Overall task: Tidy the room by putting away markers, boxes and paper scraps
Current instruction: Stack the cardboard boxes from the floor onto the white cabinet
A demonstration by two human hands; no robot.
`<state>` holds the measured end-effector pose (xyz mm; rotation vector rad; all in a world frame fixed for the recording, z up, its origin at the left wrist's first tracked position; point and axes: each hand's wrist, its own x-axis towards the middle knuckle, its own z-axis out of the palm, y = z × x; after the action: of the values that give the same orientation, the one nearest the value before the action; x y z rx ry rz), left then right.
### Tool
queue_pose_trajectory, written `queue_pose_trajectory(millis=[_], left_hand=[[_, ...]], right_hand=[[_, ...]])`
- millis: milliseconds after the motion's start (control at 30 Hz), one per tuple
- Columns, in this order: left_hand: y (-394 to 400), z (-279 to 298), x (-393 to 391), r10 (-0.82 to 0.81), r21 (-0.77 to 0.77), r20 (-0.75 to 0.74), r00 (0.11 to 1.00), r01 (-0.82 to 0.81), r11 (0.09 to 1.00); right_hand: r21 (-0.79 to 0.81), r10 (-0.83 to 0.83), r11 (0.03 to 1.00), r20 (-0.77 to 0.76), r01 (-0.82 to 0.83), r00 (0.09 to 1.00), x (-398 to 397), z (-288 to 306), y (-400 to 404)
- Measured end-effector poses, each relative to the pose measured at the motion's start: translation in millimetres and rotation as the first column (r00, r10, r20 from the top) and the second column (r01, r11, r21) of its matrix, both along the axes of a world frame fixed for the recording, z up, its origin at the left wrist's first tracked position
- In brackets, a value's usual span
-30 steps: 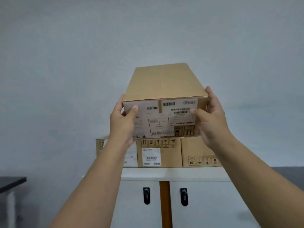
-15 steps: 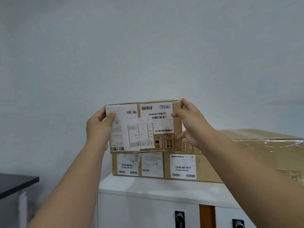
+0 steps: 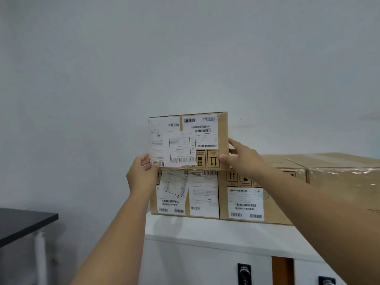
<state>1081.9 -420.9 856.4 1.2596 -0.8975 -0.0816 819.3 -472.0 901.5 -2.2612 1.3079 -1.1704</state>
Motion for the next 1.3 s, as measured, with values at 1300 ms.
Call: queue_pose_trajectory(millis=[1300], left_hand=[[-65.9,-16.6,69.9,-0.052,0.100,0.015,0.999,0.050,0.994]], right_hand=[[-0.149,-0.245,0.964,-0.197,0.218,0.949,56.8,-26.3,-73.5]])
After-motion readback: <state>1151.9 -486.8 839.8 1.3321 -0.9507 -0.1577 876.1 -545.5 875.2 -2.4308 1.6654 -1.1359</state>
